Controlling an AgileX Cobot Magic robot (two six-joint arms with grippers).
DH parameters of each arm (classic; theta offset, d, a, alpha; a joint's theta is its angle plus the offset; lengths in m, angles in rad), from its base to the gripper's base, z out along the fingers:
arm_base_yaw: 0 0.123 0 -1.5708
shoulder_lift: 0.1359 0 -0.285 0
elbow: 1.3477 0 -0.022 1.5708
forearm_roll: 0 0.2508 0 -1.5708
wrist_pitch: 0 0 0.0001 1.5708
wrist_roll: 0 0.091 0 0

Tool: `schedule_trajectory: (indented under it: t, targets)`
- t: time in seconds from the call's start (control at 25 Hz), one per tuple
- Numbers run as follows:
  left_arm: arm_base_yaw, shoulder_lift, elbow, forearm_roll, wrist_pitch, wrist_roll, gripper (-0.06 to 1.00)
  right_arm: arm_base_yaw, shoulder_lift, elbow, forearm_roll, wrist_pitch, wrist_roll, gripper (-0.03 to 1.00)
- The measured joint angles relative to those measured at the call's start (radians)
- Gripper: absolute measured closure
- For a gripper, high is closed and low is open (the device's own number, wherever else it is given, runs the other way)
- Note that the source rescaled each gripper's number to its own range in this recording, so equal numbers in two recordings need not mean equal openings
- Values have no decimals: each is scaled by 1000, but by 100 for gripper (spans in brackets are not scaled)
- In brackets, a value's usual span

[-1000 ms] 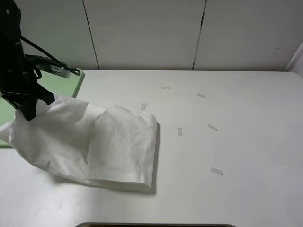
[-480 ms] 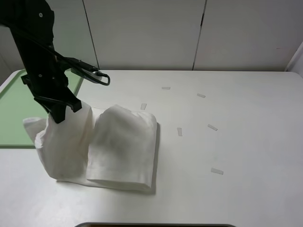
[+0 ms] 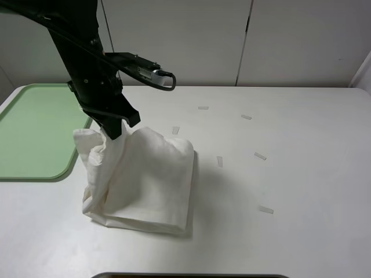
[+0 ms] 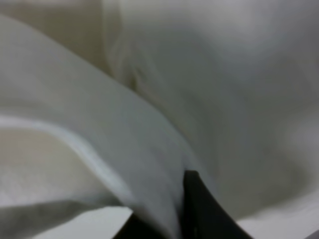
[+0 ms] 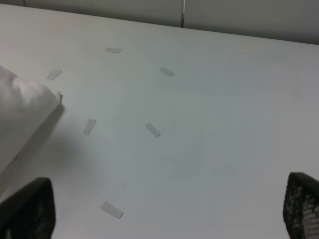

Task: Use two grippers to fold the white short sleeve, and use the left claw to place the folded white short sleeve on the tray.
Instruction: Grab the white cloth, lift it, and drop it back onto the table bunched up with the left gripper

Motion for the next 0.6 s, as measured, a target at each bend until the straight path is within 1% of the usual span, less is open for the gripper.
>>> schedule_trajectory:
  t: [0.28,0.36,0.44,0.48,0.6]
  targets:
    - [-46,1,-8,-30,-61,0,91,0,0,0,0,0,0,-3]
    - [-71,2,-8,-50,-79,0,91,0,0,0,0,0,0,-3]
    - [-125,23,-10,-76,-98,1,91,0,0,0,0,0,0,-3]
    - [-125,23,-10,-76,-98,1,91,0,0,0,0,0,0,-3]
    - [-163,32,-10,-89,-100,3,91,0,0,0,0,0,0,-3]
